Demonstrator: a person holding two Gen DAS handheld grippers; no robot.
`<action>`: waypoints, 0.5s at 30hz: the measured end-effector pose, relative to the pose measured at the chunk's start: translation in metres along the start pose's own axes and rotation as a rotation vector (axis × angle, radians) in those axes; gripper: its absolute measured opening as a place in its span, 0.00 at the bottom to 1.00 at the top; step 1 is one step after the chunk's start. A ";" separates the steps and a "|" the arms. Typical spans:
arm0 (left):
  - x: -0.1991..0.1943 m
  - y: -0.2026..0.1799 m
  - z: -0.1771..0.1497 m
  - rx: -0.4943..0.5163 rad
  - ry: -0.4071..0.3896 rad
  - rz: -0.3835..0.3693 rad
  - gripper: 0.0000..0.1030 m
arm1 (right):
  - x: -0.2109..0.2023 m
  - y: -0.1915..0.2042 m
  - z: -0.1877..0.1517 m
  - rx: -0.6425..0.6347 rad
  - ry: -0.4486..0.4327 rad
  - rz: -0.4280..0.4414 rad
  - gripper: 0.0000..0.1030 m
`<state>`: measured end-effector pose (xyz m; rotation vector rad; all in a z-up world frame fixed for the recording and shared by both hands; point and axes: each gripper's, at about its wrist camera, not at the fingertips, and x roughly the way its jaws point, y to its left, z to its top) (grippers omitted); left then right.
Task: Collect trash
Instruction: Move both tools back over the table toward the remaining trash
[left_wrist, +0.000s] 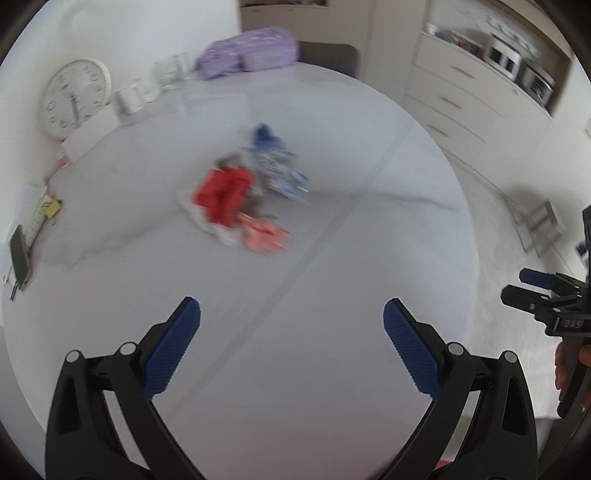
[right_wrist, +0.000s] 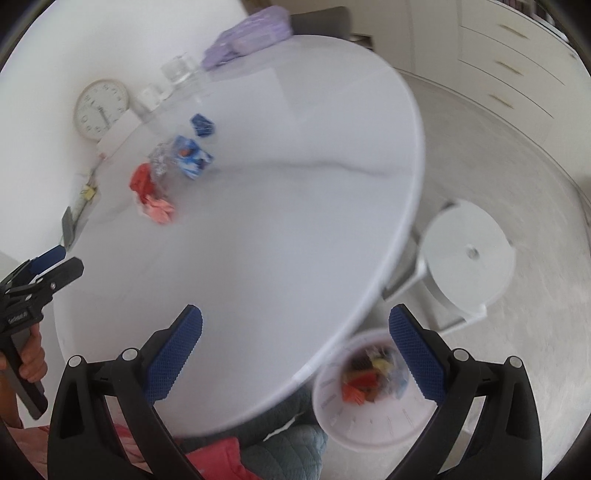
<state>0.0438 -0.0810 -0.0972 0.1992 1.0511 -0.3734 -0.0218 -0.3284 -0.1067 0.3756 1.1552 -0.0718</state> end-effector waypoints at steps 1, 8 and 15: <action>0.002 0.011 0.006 -0.012 -0.006 0.005 0.92 | 0.005 0.009 0.011 -0.015 0.002 0.002 0.97; 0.038 0.068 0.051 -0.001 -0.043 -0.001 0.92 | 0.039 0.054 0.070 -0.073 0.016 0.020 0.97; 0.091 0.078 0.085 0.154 -0.038 -0.077 0.92 | 0.073 0.076 0.104 -0.090 0.068 0.003 0.97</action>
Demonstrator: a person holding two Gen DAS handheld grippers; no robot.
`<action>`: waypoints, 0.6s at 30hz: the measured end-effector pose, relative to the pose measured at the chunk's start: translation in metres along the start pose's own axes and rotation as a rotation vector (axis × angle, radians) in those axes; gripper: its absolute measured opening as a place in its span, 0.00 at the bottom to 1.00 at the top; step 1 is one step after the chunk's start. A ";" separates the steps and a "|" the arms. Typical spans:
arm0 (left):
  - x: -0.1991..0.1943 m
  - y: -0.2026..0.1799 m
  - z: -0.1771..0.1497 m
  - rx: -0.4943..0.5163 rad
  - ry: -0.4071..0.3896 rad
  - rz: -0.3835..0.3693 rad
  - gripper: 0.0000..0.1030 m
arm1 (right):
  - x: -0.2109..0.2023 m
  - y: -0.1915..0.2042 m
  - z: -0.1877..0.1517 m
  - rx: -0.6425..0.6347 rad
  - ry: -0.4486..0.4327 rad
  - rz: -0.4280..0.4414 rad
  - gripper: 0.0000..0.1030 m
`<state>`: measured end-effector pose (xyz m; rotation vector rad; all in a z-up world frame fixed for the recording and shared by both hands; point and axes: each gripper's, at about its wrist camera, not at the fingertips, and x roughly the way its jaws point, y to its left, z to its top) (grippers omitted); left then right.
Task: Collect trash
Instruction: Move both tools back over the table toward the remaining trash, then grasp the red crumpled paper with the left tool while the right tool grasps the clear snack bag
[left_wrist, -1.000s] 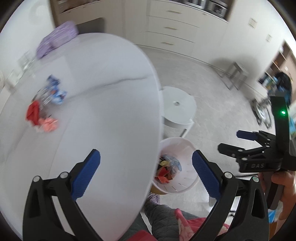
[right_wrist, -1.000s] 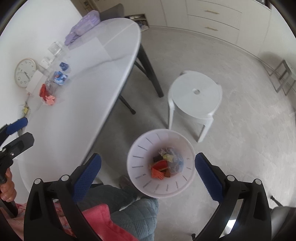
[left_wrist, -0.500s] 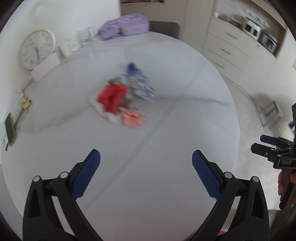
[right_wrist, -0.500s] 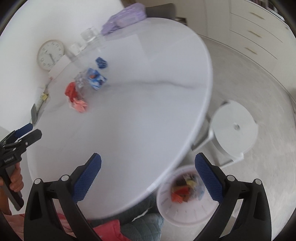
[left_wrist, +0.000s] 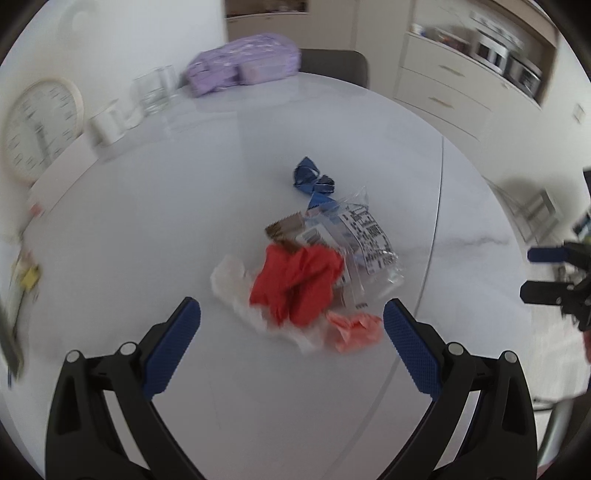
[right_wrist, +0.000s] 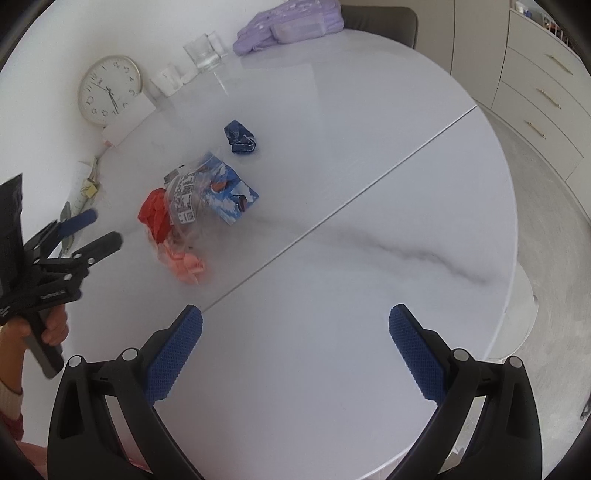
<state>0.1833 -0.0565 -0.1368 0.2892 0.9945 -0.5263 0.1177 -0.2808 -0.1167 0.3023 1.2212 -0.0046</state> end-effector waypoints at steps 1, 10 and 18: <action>0.008 0.001 0.003 0.021 0.003 -0.007 0.92 | 0.004 0.003 0.003 0.001 0.006 -0.003 0.97; 0.060 0.002 0.009 0.225 0.046 -0.094 0.63 | 0.026 0.007 0.010 0.015 0.057 -0.025 0.97; 0.055 0.011 0.005 0.230 0.028 -0.165 0.35 | 0.035 0.020 0.022 0.020 0.056 0.054 0.97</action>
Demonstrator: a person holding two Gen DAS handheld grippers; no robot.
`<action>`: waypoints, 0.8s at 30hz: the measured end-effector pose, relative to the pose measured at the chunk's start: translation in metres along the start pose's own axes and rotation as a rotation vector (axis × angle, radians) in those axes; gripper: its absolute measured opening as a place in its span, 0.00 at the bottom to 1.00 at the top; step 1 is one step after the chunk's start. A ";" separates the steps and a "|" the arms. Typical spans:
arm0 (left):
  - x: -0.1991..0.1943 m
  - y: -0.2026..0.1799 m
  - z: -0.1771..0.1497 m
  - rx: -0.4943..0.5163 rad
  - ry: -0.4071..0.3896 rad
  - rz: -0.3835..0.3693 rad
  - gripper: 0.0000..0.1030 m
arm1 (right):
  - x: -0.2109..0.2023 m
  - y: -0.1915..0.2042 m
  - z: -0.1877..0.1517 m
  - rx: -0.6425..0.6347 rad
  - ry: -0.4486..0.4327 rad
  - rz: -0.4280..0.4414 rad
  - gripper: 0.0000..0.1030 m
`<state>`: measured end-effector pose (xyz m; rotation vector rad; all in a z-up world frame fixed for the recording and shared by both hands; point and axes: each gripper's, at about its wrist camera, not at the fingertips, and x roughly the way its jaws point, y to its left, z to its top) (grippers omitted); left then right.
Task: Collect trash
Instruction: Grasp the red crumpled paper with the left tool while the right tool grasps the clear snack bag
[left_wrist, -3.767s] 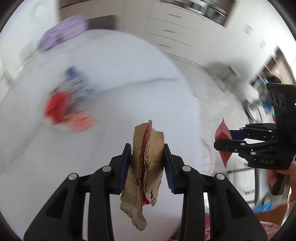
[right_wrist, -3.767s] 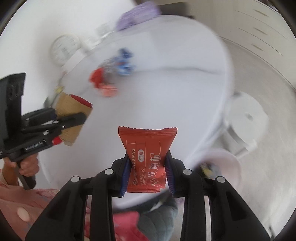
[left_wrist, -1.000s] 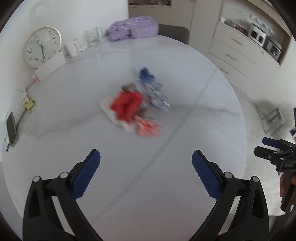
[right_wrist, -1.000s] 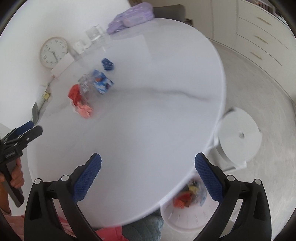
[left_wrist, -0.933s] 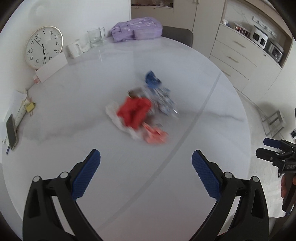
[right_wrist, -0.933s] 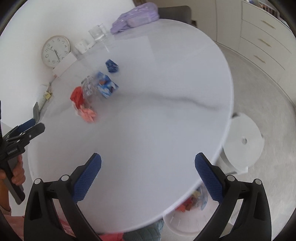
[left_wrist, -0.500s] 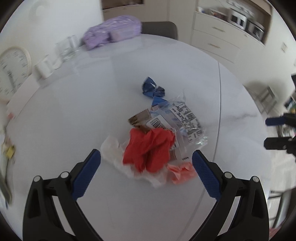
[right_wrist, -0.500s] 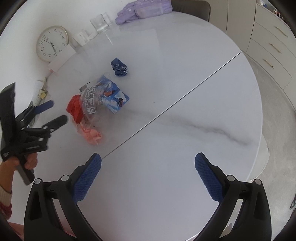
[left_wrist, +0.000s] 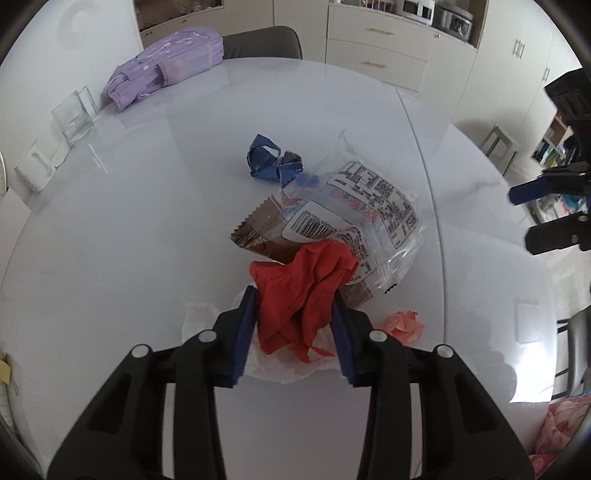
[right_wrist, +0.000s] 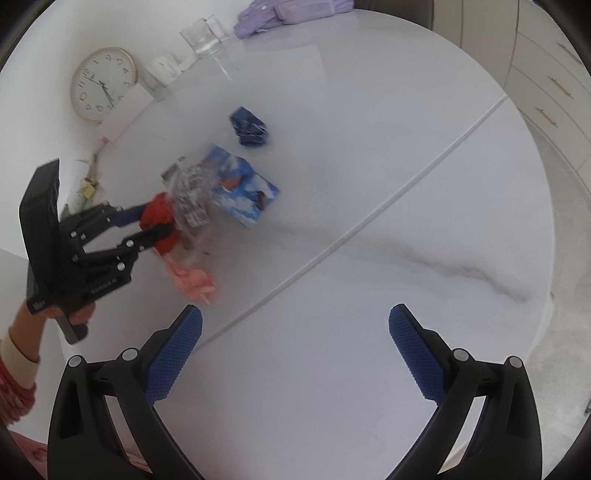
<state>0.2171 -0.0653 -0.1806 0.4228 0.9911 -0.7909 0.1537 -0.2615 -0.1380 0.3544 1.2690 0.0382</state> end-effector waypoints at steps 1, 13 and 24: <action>-0.004 0.002 -0.001 -0.016 -0.007 -0.010 0.35 | 0.001 0.004 0.003 -0.011 -0.001 0.018 0.97; -0.065 0.025 -0.016 -0.279 -0.108 0.032 0.35 | 0.011 0.064 0.048 -0.193 -0.093 0.085 0.97; -0.081 0.032 -0.066 -0.431 -0.049 0.099 0.35 | 0.061 0.090 0.070 -0.213 -0.025 0.080 0.49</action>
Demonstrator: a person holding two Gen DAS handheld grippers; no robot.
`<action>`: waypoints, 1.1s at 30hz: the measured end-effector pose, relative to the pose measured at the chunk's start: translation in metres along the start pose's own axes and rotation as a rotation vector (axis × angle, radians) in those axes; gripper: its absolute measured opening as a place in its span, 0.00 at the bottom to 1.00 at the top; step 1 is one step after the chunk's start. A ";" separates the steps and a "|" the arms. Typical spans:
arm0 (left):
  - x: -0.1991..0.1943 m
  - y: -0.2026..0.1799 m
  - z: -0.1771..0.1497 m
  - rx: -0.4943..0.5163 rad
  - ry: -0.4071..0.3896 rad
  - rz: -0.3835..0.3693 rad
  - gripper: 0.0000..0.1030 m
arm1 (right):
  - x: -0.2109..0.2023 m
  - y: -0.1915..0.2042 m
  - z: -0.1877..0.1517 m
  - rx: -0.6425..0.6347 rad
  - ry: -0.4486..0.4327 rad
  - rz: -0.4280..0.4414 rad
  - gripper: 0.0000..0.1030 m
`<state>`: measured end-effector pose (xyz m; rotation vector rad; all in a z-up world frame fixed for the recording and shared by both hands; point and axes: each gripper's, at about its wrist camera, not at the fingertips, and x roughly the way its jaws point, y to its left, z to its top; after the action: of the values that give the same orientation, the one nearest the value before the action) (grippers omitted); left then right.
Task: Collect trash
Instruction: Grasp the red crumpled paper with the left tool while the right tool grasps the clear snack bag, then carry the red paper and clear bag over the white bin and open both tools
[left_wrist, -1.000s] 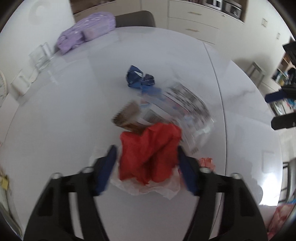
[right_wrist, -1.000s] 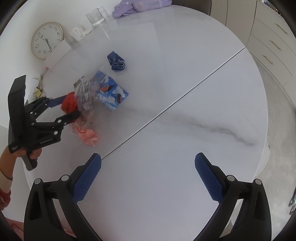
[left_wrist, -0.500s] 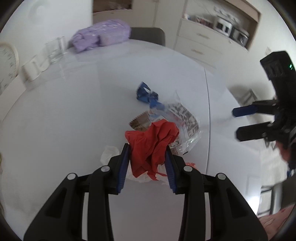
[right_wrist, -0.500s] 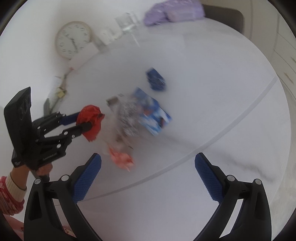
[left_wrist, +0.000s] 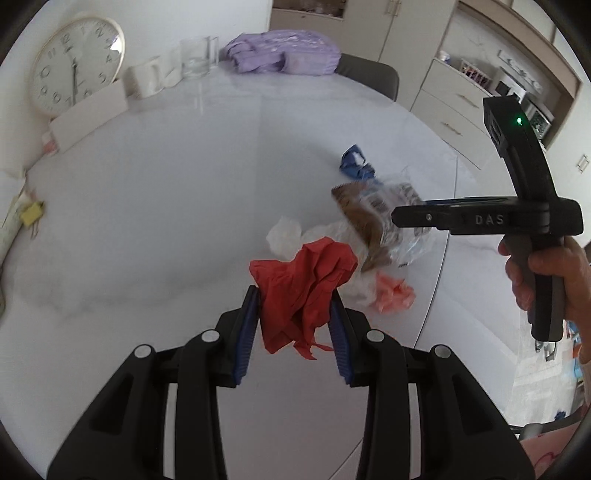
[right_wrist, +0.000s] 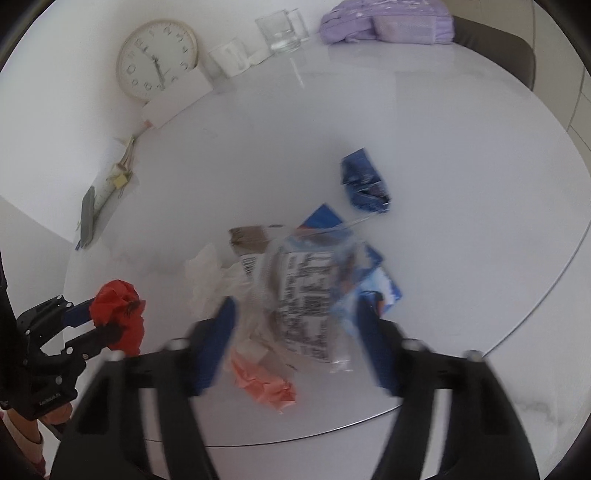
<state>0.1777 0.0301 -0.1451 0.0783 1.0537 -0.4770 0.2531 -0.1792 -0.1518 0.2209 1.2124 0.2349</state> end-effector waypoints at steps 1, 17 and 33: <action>0.000 0.001 -0.002 -0.006 0.006 -0.002 0.35 | 0.002 0.003 0.000 -0.012 0.008 -0.008 0.47; -0.022 -0.035 -0.006 0.039 -0.024 -0.018 0.35 | -0.044 0.017 -0.014 -0.063 -0.070 -0.012 0.31; -0.047 -0.181 -0.050 0.269 0.020 -0.136 0.35 | -0.157 -0.064 -0.166 0.133 -0.097 -0.106 0.32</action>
<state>0.0426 -0.1016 -0.1007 0.2511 1.0133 -0.7416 0.0484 -0.2794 -0.0859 0.2799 1.1407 0.0510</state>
